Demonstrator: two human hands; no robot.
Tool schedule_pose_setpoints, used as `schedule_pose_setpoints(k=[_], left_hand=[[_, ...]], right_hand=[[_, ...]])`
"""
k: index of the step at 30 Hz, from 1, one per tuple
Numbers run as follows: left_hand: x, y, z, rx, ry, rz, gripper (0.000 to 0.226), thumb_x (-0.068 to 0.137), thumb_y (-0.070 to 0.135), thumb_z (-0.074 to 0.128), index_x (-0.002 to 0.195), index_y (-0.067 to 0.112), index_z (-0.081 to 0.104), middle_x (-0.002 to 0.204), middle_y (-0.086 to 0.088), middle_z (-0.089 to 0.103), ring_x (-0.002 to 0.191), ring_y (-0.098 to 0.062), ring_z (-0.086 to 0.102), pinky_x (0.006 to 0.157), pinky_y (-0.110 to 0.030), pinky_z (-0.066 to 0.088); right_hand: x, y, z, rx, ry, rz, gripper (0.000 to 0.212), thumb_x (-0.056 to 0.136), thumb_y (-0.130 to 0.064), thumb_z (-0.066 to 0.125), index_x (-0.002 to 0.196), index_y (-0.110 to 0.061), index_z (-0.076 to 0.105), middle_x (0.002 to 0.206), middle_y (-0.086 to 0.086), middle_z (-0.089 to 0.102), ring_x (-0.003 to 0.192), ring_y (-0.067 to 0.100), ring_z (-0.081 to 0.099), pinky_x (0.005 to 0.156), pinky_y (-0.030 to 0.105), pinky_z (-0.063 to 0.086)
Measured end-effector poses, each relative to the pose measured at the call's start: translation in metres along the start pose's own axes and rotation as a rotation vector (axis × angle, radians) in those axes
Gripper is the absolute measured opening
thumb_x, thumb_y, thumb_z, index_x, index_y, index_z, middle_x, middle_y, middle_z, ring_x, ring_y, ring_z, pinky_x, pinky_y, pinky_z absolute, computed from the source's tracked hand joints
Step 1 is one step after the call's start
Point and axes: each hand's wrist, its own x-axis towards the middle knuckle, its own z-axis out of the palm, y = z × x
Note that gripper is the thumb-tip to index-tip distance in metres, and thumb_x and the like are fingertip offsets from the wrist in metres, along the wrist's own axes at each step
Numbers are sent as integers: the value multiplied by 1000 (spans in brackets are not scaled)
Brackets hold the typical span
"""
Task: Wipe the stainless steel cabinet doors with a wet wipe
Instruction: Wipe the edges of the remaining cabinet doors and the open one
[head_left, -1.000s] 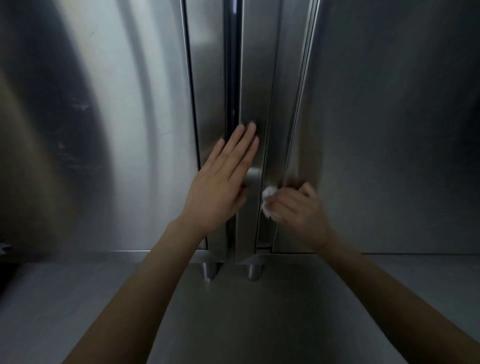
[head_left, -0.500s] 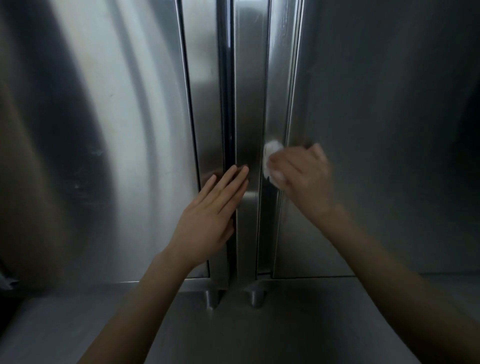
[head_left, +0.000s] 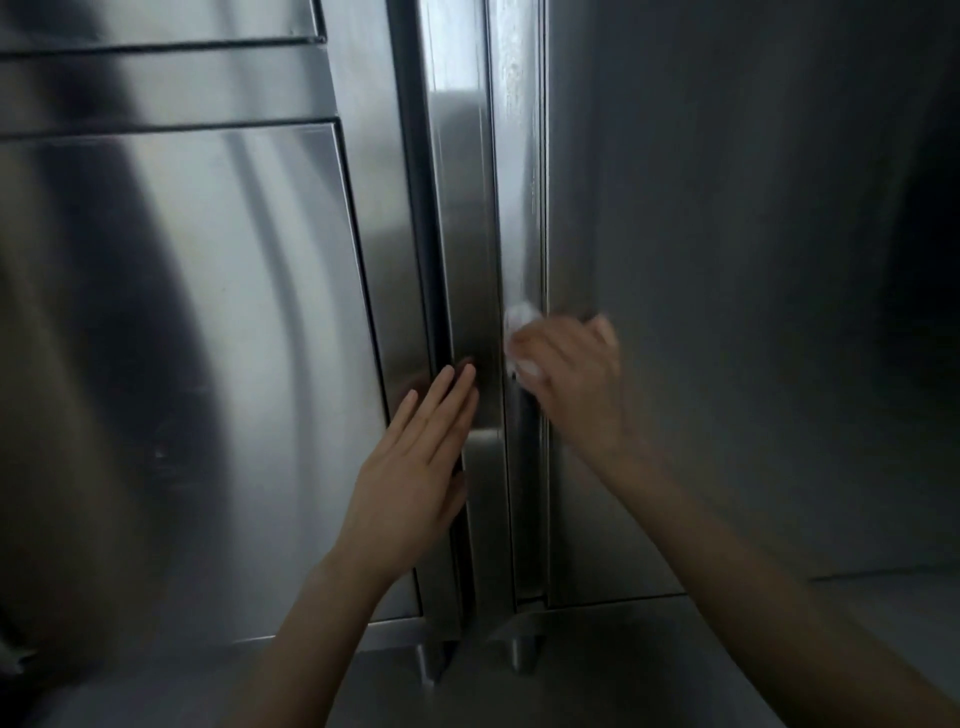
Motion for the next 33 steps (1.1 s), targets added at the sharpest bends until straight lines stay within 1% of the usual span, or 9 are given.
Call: schedule_pose_setpoints(k=[5,7,15,17,21,23,28,31,33], left_hand=[[6,9,3,-48,2,-64,85,76,5,74,149,1,30,160,-11,18,148,-27,16,118,-45,18],[6,8,3,-41,-6,-61,85,75,5,74,149,1,31,160,-12,20,147,-29,17,117,-46,20],[5,6,9,-52,2,-58,85,75,1,70,149,1,30,160,-12,21,148,-28,17,117,-48,23],[4,6,9,-51,6,-64,85,75,1,69,149,2,29,160,-12,20,148,-28,17,117,-48,23],[2,10,8,-46,-12,-65,85,73,1,72,148,0,32,159,-13,23,147,-30,20,116,-49,26],[-4,12,5,-18,-60,-35,84,69,4,76,144,-1,39,156,-15,29,144,-32,27,111,-52,35],[-11,12,-6,68,-77,56,59,83,19,45,139,2,49,150,-14,42,138,-30,38,110,-42,30],[0,14,-33,54,-77,51,59,79,17,62,135,2,54,144,-15,48,136,-31,40,111,-40,26],[10,16,-59,51,-70,49,52,83,18,55,132,2,57,141,-15,52,133,-30,44,115,-38,22]], right_hand=[[-121,-10,-9,-20,-390,-407,9,85,-14,68,77,-15,73,85,1,70,73,15,63,67,29,32],[-114,-10,-7,-30,-423,-451,13,86,-12,64,75,-14,70,85,1,68,70,16,61,65,29,30],[3,1,4,-11,19,23,20,93,-13,54,76,-12,65,80,1,67,72,20,58,65,33,28],[-26,-4,4,18,-18,-17,21,94,-13,53,80,-9,67,82,5,67,75,22,60,66,33,31],[-113,-18,-11,43,-373,-228,1,81,-11,72,81,-11,73,90,5,71,80,18,65,70,31,35],[-131,-28,-17,56,-479,-231,9,84,-15,66,77,-14,72,83,1,70,72,18,63,68,29,34],[-84,-30,-39,137,-331,73,26,90,-18,52,75,-9,71,75,4,67,67,22,60,65,33,38],[-35,-23,-63,149,-275,250,16,82,-19,61,74,-9,71,78,3,70,71,21,65,70,34,38],[-4,-20,-75,157,-313,266,13,80,-18,64,73,-10,72,80,3,71,73,21,66,72,35,38]])
